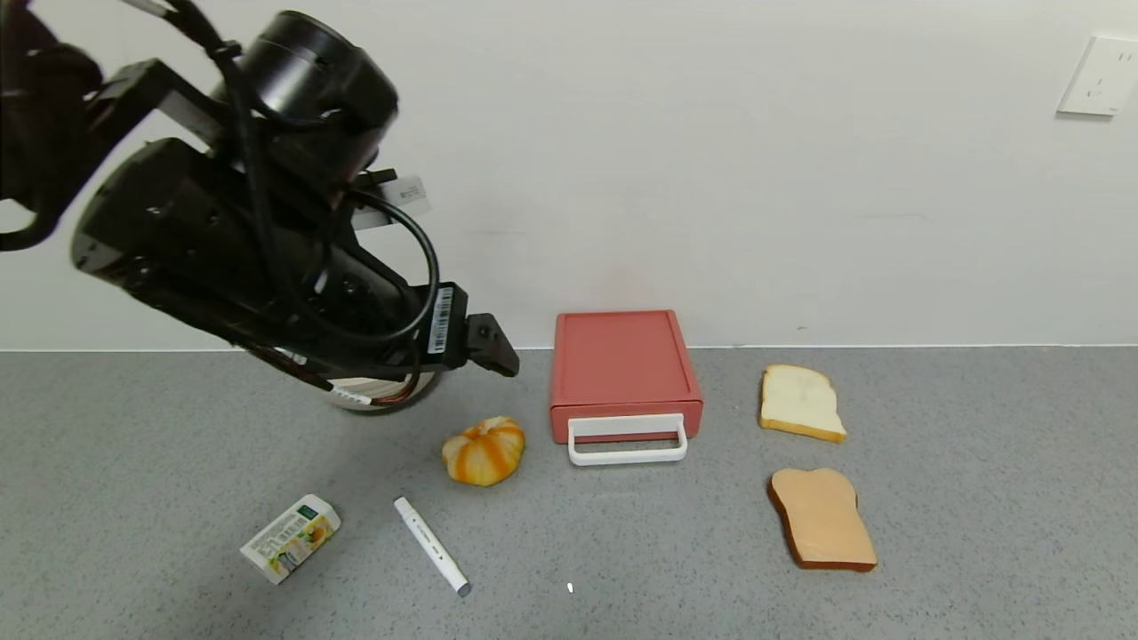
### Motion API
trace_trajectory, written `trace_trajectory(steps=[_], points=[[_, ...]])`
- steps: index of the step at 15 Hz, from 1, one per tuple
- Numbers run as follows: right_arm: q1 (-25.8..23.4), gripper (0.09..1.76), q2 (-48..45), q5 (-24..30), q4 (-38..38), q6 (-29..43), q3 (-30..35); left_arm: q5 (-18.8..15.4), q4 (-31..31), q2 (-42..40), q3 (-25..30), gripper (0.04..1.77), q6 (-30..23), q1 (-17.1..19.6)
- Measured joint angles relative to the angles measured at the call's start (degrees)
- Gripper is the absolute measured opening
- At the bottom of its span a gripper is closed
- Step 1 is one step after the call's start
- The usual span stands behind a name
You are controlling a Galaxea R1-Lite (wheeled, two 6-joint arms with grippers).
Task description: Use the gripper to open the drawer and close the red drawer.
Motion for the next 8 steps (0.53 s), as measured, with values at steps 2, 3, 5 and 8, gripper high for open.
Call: trace_trajectory(steps=[2,3,5,8], points=[[0.0,1.71,0.0,0.0,-0.2,0.0,0.0,-0.9,-6.1,-5.4,6.9,1.73,2.0,1.2],[0.0,1.71,0.0,0.0,-0.2,-0.1,0.1,-1.4,-9.2,-8.5,10.7,1.73,3.2,1.7],[-0.1,1.71,0.0,0.0,-0.2,-0.1,0.1,-3.5,-14.7,-14.8,17.9,1.73,5.5,2.8],[-0.1,1.71,0.0,0.0,-0.2,0.0,0.1,-7.6,-22.1,-25.2,28.4,1.73,8.5,4.6]])
